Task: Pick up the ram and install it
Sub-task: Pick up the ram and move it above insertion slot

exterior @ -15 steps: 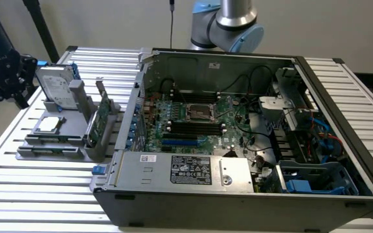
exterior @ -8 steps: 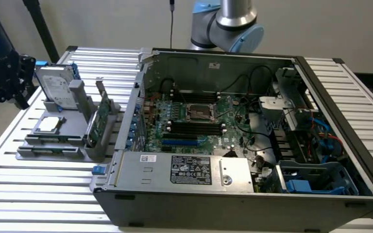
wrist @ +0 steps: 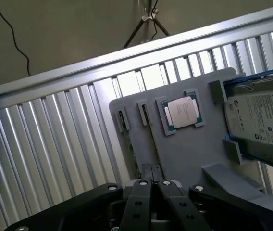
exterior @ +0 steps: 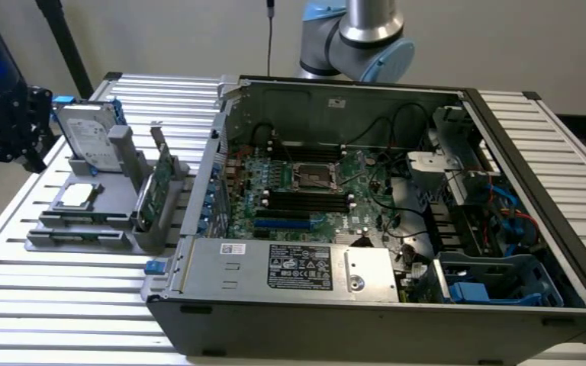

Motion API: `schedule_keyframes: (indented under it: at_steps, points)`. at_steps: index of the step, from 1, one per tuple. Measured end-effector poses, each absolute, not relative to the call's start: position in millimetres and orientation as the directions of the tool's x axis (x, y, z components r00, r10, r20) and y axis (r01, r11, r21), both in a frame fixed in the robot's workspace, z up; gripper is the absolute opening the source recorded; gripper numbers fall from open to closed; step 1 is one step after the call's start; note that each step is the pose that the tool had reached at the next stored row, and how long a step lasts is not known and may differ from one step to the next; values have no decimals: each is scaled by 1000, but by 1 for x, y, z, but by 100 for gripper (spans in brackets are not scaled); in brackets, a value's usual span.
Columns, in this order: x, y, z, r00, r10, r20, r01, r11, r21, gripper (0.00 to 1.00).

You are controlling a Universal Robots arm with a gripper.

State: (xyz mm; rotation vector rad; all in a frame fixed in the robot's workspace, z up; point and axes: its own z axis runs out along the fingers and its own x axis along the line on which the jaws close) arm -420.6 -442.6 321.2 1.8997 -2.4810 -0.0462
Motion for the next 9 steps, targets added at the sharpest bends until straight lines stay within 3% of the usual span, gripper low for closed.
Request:
schedule_keyframes:
  at_steps: [9]
  points:
    - [-421, -449, 317, -159, -987, -8, -987, 159, 22, 11]
